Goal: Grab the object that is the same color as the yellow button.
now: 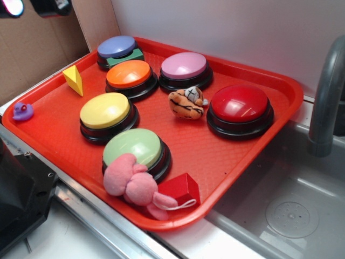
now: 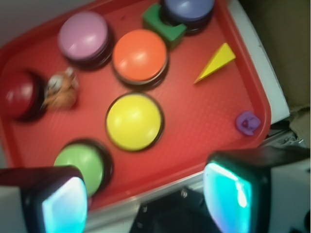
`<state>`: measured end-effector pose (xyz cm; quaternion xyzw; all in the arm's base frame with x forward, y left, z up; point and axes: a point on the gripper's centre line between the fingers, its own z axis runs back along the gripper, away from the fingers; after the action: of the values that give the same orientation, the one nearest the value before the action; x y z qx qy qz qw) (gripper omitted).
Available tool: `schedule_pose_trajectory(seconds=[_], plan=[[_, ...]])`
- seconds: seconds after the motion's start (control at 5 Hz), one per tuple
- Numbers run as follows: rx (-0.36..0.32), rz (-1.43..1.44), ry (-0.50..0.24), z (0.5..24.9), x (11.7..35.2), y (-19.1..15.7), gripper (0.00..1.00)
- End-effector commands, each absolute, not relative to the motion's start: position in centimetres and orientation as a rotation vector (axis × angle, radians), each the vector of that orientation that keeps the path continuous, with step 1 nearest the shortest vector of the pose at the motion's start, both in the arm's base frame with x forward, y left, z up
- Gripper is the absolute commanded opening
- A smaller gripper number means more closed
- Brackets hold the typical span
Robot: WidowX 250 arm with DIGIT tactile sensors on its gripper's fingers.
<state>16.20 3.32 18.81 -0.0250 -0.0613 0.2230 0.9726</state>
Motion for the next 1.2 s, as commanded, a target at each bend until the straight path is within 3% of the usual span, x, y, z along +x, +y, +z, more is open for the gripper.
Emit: schedule_pose_trajectory(seconds=[0.0,0.2,0.4,0.6,1.0], plan=[[-0.049,0.768,-0.177,15.1,20.0,9.5,1.00],[-0.036,0.885,-0.221,13.0,21.2,12.0,1.00],[0.019,1.038,-0.248,10.9,21.6,14.1,1.00],[0.073,1.105,-0.232,8.8,21.6,15.2,1.00],[0.067,1.159,-0.239,6.3,21.3,16.0,1.00]])
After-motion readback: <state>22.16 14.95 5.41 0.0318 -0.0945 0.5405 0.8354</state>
